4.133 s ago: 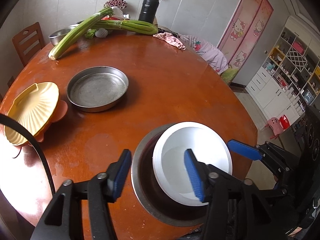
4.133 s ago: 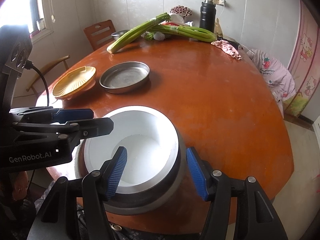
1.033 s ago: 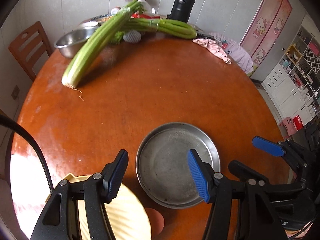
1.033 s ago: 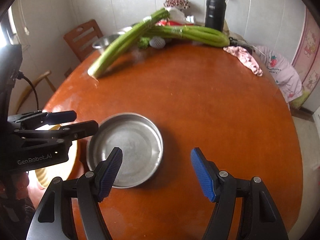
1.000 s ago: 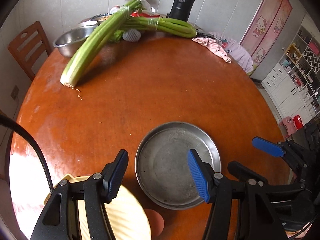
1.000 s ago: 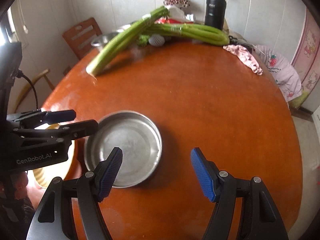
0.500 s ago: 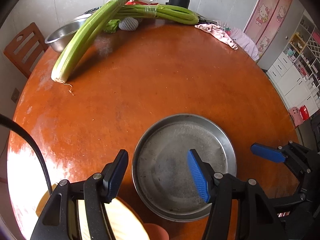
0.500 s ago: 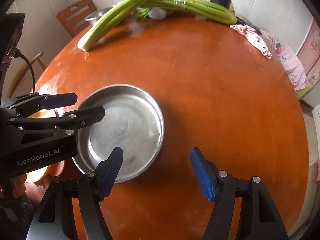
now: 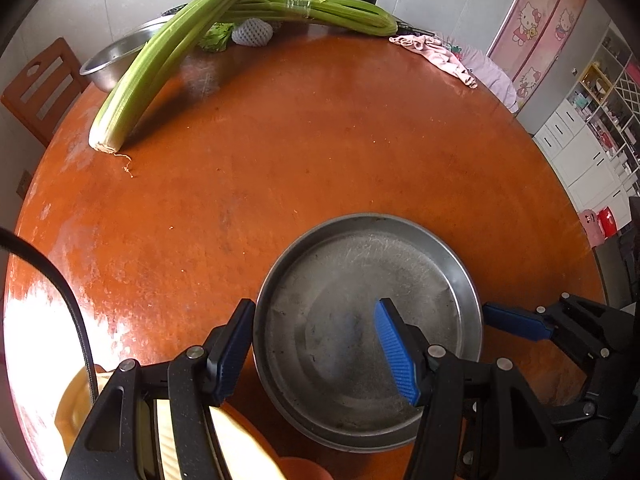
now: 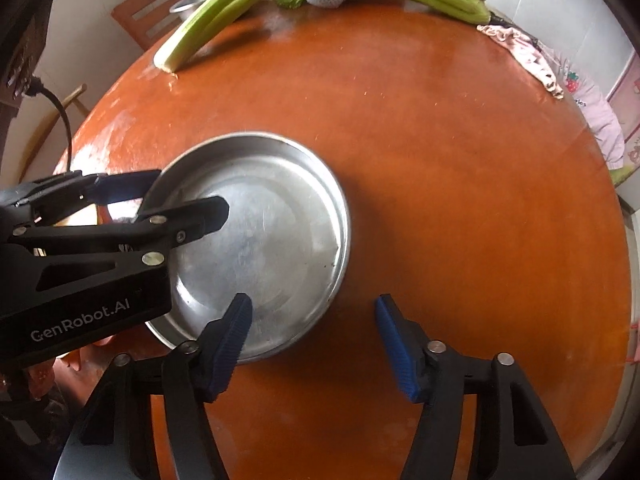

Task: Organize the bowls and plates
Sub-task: 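Lift the steel plate with the right gripper and carry it toward the yellow plate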

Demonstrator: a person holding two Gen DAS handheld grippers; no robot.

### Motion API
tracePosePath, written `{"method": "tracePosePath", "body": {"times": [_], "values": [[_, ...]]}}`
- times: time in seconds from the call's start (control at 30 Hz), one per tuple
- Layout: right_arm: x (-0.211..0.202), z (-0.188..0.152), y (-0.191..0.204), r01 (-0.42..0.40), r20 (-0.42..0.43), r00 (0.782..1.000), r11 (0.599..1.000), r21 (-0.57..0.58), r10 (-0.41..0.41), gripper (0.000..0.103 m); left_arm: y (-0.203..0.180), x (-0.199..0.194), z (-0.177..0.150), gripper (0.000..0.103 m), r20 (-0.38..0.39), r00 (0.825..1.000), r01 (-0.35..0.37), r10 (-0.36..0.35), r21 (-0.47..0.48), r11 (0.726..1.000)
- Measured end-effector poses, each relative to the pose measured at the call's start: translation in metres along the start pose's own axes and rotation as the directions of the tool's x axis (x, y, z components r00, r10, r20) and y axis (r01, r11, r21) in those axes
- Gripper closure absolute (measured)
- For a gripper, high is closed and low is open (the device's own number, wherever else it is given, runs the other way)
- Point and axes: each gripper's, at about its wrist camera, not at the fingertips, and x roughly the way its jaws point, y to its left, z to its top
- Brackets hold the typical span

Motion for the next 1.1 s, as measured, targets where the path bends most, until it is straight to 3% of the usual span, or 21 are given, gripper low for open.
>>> {"method": "tracePosePath", "body": {"times": [0.37,0.8,1.1], "values": [[0.001,0.001,0.011,0.004,0.007,1.0,0.999,-0.047,-0.004,0.046,-0.006,0.004,-0.001,0.043,-0.008,1.0,0.019,-0.019,0.009,1.0],[-0.02,-0.003,-0.005,-0.053,0.042,0.998,0.998,0.035,0.052,0.046,-0.011,-0.023,-0.002,0.043,0.047,0.996,0.08,-0.08,-0.009,0.997],[-0.035,-0.01,-0.007,-0.076,0.075,0.995,0.996,0.039,0.073,0.046,-0.017,-0.039,-0.007,0.043,0.076,0.994,0.075,-0.074,-0.012,0.997]]}}
